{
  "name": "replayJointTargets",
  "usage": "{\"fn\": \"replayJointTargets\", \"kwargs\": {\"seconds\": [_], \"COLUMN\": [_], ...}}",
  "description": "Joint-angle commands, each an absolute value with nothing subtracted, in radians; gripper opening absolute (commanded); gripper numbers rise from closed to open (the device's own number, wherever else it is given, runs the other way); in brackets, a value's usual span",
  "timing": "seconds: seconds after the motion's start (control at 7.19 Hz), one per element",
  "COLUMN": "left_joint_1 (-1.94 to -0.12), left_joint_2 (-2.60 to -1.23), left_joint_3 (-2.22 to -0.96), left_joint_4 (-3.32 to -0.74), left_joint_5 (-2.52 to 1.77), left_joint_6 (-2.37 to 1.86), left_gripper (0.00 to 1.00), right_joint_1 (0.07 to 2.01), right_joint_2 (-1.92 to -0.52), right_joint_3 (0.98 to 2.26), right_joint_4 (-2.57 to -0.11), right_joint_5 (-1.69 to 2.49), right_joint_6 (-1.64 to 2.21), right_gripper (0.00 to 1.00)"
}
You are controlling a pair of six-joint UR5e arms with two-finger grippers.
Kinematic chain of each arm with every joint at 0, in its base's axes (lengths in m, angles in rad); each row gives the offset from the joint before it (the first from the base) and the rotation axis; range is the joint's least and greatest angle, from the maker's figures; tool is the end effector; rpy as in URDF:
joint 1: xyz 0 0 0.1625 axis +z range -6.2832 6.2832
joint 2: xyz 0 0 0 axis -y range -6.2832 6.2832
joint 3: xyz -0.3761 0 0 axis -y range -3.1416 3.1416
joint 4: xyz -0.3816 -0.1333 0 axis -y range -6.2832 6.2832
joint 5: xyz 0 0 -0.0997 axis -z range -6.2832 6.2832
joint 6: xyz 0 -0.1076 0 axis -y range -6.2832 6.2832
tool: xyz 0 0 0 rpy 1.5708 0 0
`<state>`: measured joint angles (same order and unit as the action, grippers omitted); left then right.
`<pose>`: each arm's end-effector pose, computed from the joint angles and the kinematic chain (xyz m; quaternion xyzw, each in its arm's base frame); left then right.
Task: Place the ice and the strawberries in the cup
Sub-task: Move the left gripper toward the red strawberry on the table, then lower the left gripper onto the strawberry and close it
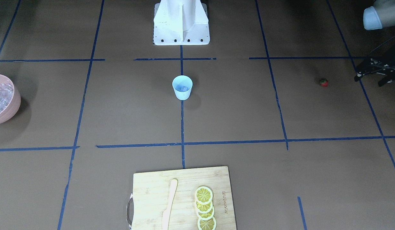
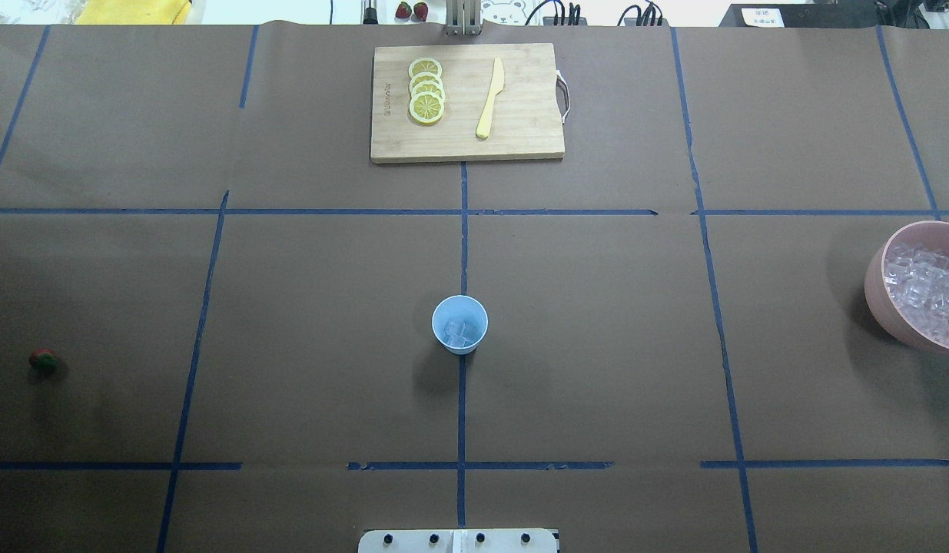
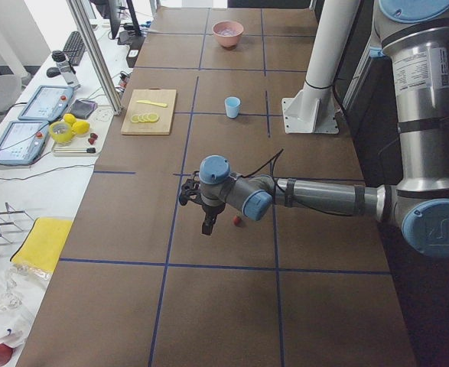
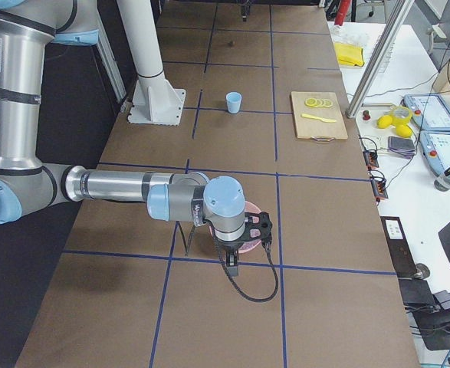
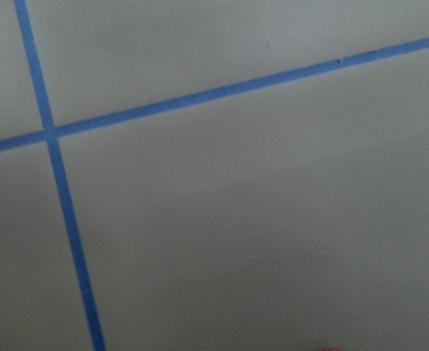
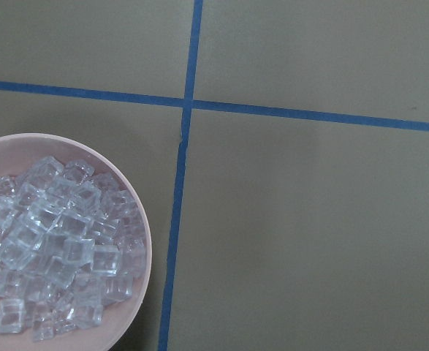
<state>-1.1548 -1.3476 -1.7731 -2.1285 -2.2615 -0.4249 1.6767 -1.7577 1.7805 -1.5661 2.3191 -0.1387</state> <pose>0.1131 -0.4162 0.5575 0.0946 0.3998 0.0857 0.9077 0.1035 -0.4048 0.5994 0.0573 -0.3612 -0.0203 0.9305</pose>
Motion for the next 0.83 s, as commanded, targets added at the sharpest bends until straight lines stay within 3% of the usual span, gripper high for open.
{"fn": "replayJointTargets", "kwargs": {"seconds": [0.0, 0.7], "left_joint_1": [-1.011, -0.822], "left_joint_2": [-1.295, -1.285], "left_joint_3": [-1.769, -1.726], "left_joint_4": [-2.299, -2.43], "left_joint_5": [-2.16, -2.026], "left_joint_6": [-0.613, -0.796], "left_gripper": [1.0, 0.99], "right_joint_1": [1.677, 1.677], "right_joint_2": [-1.758, -1.758], "right_joint_3": [1.779, 1.775], "right_joint_4": [-1.566, -1.566], "right_joint_5": [2.318, 2.315], "right_joint_6": [-0.14, -0.14], "right_gripper": [0.99, 0.99]}}
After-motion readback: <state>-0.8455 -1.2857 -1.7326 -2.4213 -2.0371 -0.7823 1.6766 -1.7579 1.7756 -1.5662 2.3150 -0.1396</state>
